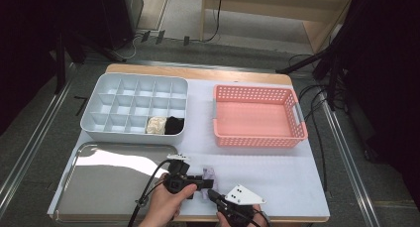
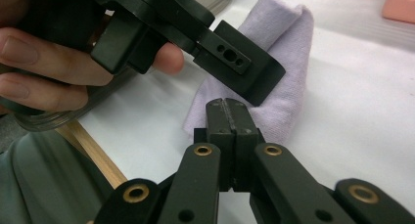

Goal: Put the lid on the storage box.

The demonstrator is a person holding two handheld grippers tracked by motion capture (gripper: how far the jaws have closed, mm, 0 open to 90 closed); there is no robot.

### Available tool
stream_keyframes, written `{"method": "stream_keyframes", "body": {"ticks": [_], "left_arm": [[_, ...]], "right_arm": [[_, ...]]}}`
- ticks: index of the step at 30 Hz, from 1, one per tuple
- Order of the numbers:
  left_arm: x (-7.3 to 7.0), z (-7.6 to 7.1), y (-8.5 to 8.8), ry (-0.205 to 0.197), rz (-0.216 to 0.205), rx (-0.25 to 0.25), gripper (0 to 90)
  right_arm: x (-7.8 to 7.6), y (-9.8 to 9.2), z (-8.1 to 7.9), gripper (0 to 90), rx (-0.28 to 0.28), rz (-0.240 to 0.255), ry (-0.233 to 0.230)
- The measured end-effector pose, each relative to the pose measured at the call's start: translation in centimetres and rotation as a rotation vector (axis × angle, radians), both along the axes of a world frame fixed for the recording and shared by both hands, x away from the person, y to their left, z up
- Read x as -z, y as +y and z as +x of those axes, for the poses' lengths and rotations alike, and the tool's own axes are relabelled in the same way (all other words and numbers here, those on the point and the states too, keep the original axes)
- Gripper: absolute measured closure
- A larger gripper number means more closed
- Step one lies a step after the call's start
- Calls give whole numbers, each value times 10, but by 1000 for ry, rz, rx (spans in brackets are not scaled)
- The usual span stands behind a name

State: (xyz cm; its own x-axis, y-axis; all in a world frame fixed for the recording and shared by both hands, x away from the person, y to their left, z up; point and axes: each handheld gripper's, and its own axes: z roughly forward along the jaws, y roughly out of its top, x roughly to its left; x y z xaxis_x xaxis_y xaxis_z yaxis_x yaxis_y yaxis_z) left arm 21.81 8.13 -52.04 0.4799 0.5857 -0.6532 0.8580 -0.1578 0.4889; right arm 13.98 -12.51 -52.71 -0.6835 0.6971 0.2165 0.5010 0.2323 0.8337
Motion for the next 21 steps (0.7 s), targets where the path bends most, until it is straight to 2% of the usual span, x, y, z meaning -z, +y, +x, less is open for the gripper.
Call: {"method": "stream_keyframes", "body": {"ticks": [3,9,12,17,21], "left_arm": [[0,-1,1,-12,-6,8,685],[-4,-4,-1,-63,18,19,704],[-7,-7,-3,-110,42,9,706],[-13,-10,-1,-152,55,-8,706],[-17,-11,4,-170,56,-20,707]], "right_arm": [[0,0,0,900,1,-1,0],[-2,-2,-1,900,0,14,2],[-3,-5,-1,900,0,20,-12],[-7,-13,3,890,28,38,-20],[-9,-19,6,890,43,44,-29]]}}
